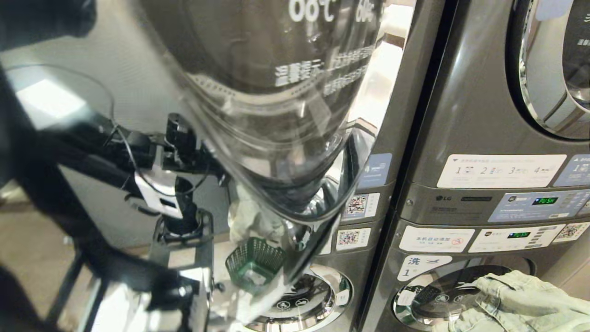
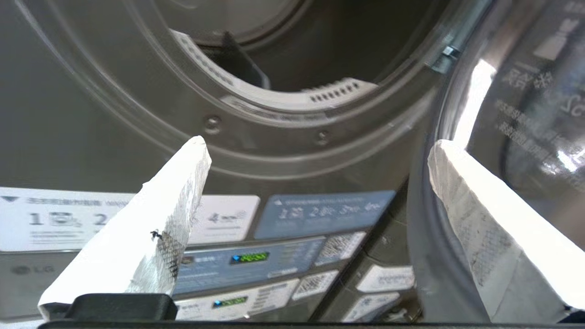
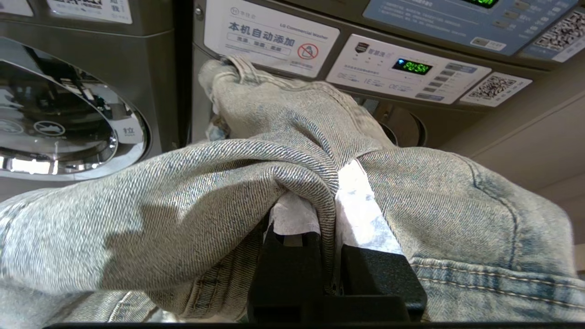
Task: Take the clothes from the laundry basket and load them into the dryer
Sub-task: Open the dryer
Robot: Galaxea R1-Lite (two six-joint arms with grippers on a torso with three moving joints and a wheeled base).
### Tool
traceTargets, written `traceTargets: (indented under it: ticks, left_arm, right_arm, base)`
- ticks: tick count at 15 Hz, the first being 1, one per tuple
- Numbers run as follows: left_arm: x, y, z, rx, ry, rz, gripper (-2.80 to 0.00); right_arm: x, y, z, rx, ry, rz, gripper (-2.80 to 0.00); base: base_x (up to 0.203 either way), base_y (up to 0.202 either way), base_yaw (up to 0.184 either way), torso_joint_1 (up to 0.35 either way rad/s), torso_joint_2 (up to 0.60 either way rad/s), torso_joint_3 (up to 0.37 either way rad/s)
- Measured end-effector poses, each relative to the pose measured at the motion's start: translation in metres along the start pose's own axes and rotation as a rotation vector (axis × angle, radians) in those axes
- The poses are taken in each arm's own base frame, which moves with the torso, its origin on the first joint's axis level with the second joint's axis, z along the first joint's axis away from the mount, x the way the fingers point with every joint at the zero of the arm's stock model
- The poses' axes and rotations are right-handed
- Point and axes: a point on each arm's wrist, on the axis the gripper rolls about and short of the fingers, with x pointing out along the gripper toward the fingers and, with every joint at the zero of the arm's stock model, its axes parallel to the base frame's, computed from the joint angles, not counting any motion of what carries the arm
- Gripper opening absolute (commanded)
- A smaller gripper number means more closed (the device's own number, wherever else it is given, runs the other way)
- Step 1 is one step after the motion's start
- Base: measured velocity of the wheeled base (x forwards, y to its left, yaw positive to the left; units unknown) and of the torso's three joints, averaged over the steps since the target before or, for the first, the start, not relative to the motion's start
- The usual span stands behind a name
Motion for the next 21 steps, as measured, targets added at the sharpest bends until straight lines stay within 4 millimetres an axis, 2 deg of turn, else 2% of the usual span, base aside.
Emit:
traceTargets:
  ticks: [13,21]
  left_arm:
    - [-0.008,0.002,-0.001,-0.004,-0.001,-0.005,0.00]
    - [-0.018,0.009,-0.016,0.090,0.093,0.012,0.00]
  right_arm:
    - [0.000,0.000,0.000,-0.004,-0.002,0.007,-2.80]
    - [0.000,0.000,-0.001,-0.003,0.005,0.009,-2.80]
  base:
    - [0.000,0.000,0.000,0.000,0.00,0.000]
    - [0.000,0.000,0.000,0.000,0.00,0.000]
